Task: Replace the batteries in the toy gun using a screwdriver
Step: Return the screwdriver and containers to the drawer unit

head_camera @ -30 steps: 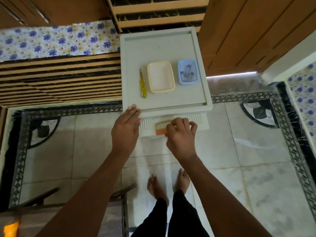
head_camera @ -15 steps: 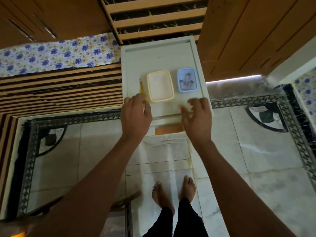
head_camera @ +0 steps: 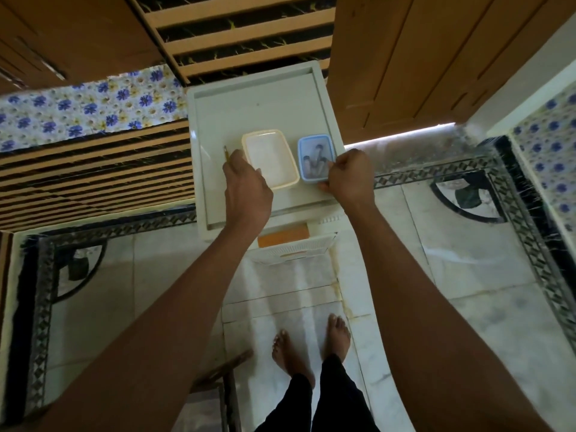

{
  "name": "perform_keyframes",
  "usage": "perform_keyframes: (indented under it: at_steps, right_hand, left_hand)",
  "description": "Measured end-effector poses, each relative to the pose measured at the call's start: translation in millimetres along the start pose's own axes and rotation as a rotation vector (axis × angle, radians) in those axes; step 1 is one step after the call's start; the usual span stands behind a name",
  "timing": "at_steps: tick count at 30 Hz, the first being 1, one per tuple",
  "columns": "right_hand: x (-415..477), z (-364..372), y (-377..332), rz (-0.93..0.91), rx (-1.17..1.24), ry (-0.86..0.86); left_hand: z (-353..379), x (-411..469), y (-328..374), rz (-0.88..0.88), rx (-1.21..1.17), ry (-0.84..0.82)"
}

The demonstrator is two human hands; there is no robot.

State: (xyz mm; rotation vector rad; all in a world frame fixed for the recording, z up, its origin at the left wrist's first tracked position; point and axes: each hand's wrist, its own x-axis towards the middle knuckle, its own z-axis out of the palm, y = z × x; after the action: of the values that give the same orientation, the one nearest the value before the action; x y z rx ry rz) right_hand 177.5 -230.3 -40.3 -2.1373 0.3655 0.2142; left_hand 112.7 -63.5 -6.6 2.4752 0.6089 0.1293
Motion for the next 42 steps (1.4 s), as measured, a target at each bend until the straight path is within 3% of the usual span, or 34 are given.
perform_keyframes:
  at_steps: [5,10,19,28,33,38,42]
  right_hand:
    - [-76.8,-32.6,37.2,0.042,0.243,0.025]
    - [-135.0,-51.8,83.6,0.102,0.332,0.059]
    - [-177.5,-25.7,166.9,0.113,0.196,0.139]
    - [-127.8,57.8,218.8,0.187,0.136,0.057]
    - [-75.5,102.9,217.1,0.184,0.139,0.05]
    - [-32.6,137.1,202.6,0.245,0.109,0.161]
    - [-33.5,152.0,189.4,0.297,0.197,0.349]
  left_hand:
    - [5.7,-53.3,-22.0,0.035,-0.214,-0.009]
    - [1.8,-133.6,-42.9,0.002,-0.388,-0.106]
    - [44.9,-203.1,-89.7,-0.079,-0.365,-0.252]
    - [126.9,-155.2,-144.0,-0.359,-0.346,-0.204]
    - [161.7,-101.4,-162.3,-0.397,-0.307,-0.182]
    - [175.9,-63.3,-169.3,-0.465,-0.364,-0.215]
    - [185.3,-49.5,-174.8,-0.495,-0.309,-0.248]
